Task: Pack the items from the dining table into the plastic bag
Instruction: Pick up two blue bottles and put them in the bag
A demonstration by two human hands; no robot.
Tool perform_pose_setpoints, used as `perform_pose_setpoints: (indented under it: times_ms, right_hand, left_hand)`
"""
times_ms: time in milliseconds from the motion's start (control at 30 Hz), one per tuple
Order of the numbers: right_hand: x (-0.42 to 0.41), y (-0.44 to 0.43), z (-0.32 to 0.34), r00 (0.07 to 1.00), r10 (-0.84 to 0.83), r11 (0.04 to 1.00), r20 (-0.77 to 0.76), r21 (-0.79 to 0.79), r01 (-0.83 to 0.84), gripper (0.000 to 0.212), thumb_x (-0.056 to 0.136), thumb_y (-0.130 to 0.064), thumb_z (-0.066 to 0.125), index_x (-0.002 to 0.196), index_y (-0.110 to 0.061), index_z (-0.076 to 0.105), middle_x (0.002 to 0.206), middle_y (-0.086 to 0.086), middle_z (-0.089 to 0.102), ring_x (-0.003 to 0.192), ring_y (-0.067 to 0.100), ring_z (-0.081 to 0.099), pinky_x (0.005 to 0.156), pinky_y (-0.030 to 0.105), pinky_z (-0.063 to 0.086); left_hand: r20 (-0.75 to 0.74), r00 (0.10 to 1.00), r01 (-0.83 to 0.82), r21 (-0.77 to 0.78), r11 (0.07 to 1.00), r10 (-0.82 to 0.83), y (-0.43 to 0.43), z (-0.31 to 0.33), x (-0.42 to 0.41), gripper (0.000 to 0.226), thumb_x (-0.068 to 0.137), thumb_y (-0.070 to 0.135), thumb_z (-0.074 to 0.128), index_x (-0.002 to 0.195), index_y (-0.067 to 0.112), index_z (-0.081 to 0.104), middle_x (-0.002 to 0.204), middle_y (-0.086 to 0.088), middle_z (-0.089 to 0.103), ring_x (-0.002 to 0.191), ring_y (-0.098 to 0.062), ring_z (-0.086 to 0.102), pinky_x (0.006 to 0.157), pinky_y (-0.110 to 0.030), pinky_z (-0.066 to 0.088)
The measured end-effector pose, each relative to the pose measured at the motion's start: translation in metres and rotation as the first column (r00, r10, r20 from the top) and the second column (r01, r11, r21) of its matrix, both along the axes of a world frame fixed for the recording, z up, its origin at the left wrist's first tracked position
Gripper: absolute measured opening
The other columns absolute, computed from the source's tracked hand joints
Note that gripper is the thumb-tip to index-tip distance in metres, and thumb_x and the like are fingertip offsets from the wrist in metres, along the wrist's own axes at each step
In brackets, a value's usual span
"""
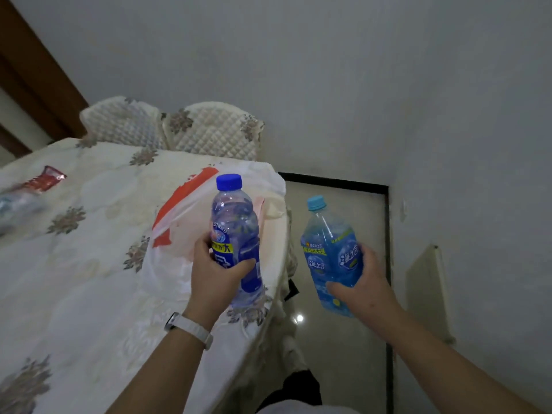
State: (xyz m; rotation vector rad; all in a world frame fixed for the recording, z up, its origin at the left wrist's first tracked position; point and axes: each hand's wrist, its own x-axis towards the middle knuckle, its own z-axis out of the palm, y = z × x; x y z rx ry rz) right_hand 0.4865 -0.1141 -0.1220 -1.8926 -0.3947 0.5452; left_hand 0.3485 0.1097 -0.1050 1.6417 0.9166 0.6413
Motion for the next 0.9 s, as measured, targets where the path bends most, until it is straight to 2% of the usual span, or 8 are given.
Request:
perform_pose_setpoints:
  times_ms: [100,200,300,433,500,633,800,900]
  right_hand:
    - [0.034,0.036,0.000,0.998,0.056,0.998,0.010,-0.036,-0.056,0.081,0.067,-0.008,0.082,0.126,-0.038,0.036,0.113,-0.021,0.055,0.093,-0.011,0.059,0.065,0.006,0.047]
    - [0.068,0.075,0.008,0.991,0.127,0.990,0.046,-0.075,-0.123,0.081,0.067,-0.013,0.084,0.127,-0.037,0.035,0.113,-0.021,0.055,0.095,-0.009,0.058,0.066,0.006,0.046]
    - [0.092,0.116,0.017,0.981,0.172,0.983,0.090,-0.078,-0.166,0.081,0.066,-0.012,0.084,0.126,-0.035,0.034,0.110,-0.022,0.054,0.091,-0.017,0.057,0.066,0.003,0.046]
    - [0.107,0.161,0.020,0.967,0.238,0.970,0.095,-0.069,-0.232,0.080,0.065,-0.017,0.086,0.122,-0.038,0.034,0.106,-0.028,0.054,0.088,-0.020,0.056,0.065,0.004,0.045]
    - [0.110,0.181,0.018,0.955,0.280,0.959,0.102,-0.072,-0.273,0.078,0.064,-0.021,0.086,0.120,-0.040,0.036,0.107,-0.029,0.055,0.089,-0.019,0.057,0.066,0.004,0.045]
    - [0.113,0.229,0.011,0.901,0.418,0.908,0.115,-0.061,-0.414,0.075,0.061,-0.026,0.088,0.115,-0.041,0.037,0.106,-0.029,0.054,0.093,-0.018,0.055,0.069,0.005,0.045]
    - [0.114,0.287,-0.008,0.821,0.563,0.826,0.095,-0.053,-0.561,0.077,0.060,-0.028,0.088,0.117,-0.034,0.036,0.106,-0.020,0.054,0.095,-0.006,0.059,0.072,0.013,0.049]
    - [0.111,0.311,-0.013,0.801,0.590,0.805,0.102,0.005,-0.593,0.061,0.058,-0.016,0.087,0.097,-0.035,0.044,0.097,-0.016,0.057,0.087,-0.010,0.061,0.069,0.012,0.050]
  left_hand:
    - [-0.001,0.999,-0.041,0.011,0.999,0.041,0.037,-0.008,0.024,0.072,0.064,-0.006,0.085,0.122,0.014,0.047,0.106,0.005,0.063,0.078,0.008,0.065,0.062,-0.011,0.052]
    - [0.005,0.999,-0.053,0.005,0.999,0.053,0.071,-0.013,0.046,0.076,0.062,-0.002,0.086,0.125,0.016,0.047,0.110,0.004,0.064,0.086,0.000,0.067,0.069,-0.019,0.055]
    - [0.011,0.996,-0.085,-0.013,0.996,0.085,0.097,-0.018,0.059,0.078,0.062,0.001,0.087,0.124,0.022,0.045,0.112,0.006,0.063,0.093,-0.007,0.067,0.075,-0.028,0.056]
    - [-0.002,0.992,-0.124,0.001,0.992,0.124,0.118,-0.026,0.064,0.081,0.061,0.002,0.088,0.123,0.029,0.043,0.114,0.008,0.062,0.095,-0.006,0.065,0.075,-0.025,0.054]
    - [-0.027,0.986,-0.165,0.006,0.986,0.165,0.124,-0.031,0.062,0.083,0.058,0.008,0.089,0.124,0.031,0.044,0.115,0.008,0.063,0.093,-0.002,0.065,0.073,-0.023,0.053]
    - [-0.047,0.964,-0.260,0.018,0.966,0.260,0.132,-0.043,0.056,0.090,0.048,0.026,0.086,0.129,0.030,0.048,0.118,0.008,0.064,0.099,-0.008,0.066,0.080,-0.034,0.057]
    - [0.003,0.910,-0.416,0.024,0.909,0.416,0.131,-0.045,0.055,0.078,0.058,0.006,0.088,0.118,0.041,0.052,0.112,0.017,0.066,0.096,-0.003,0.067,0.077,-0.025,0.056]
    - [0.004,0.864,-0.503,-0.008,0.864,0.503,0.131,-0.044,0.055,0.078,0.061,-0.001,0.088,0.119,0.039,0.051,0.112,0.018,0.065,0.096,0.000,0.066,0.075,-0.019,0.055]
